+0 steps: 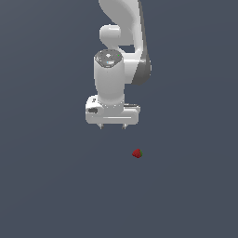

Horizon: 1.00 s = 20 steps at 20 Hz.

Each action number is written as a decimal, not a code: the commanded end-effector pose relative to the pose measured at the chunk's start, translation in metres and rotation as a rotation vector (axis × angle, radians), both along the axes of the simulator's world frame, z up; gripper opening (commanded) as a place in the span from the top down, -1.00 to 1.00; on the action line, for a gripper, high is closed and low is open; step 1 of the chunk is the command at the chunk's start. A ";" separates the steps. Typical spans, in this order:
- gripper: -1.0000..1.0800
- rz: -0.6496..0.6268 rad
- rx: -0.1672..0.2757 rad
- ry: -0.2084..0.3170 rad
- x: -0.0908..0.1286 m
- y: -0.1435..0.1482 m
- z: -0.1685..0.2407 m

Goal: Pick up the object and move it to a goal position.

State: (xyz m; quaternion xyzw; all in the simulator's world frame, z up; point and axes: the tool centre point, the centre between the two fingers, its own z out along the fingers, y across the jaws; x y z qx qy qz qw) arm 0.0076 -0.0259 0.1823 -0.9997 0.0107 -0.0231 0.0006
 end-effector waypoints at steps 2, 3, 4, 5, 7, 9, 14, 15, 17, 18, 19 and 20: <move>-0.92 0.000 0.000 0.001 0.000 0.000 0.000; -0.92 0.000 -0.002 0.004 0.000 0.000 -0.001; -0.92 -0.001 -0.003 0.008 -0.001 0.000 -0.003; -0.92 -0.003 -0.006 0.014 -0.002 -0.001 -0.005; -0.92 -0.009 -0.011 0.028 -0.004 -0.002 -0.009; -0.92 -0.017 -0.014 0.035 -0.006 -0.003 -0.010; -0.92 -0.015 -0.014 0.034 -0.005 -0.002 -0.010; -0.92 -0.009 -0.014 0.034 -0.005 -0.002 -0.011; -0.92 0.009 -0.016 0.035 -0.004 0.000 -0.012; -0.92 0.020 -0.017 0.036 -0.003 0.001 -0.013; -0.92 0.034 -0.018 0.036 -0.002 0.003 -0.015; -0.92 0.049 -0.019 0.037 -0.001 0.004 -0.016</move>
